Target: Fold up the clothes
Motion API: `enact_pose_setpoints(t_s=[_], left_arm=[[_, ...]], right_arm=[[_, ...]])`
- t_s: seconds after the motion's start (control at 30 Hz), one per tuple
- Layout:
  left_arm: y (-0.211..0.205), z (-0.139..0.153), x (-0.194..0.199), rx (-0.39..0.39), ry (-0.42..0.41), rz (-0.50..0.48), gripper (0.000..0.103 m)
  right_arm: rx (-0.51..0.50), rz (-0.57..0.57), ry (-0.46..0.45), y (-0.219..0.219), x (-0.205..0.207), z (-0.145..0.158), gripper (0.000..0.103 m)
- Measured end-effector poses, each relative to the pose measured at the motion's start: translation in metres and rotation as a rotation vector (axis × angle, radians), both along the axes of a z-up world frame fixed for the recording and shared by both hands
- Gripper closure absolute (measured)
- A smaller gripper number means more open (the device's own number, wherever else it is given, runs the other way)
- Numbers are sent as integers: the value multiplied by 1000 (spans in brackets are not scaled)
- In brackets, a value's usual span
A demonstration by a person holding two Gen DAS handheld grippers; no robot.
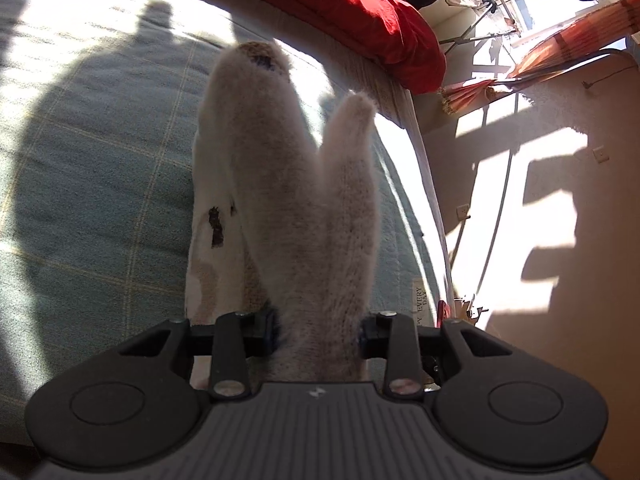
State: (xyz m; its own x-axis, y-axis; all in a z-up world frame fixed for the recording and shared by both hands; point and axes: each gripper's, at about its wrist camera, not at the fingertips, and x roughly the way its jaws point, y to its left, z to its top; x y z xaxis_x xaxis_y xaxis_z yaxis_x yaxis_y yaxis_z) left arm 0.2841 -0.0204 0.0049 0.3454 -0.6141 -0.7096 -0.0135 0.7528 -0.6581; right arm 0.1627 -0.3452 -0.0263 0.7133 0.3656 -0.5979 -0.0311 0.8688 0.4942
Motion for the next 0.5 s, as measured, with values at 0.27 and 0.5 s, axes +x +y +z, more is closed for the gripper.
enact_pose_setpoints(t_s=[0.27,0.5], left_arm=[[-65,-7,5,97,43,-37,69],[-109,-19,14,159,73,-60,69]], right_arm=[[61,-60,-22,-36,-12,-5,4],[87,-83,-47,-61,-25,-6,4]])
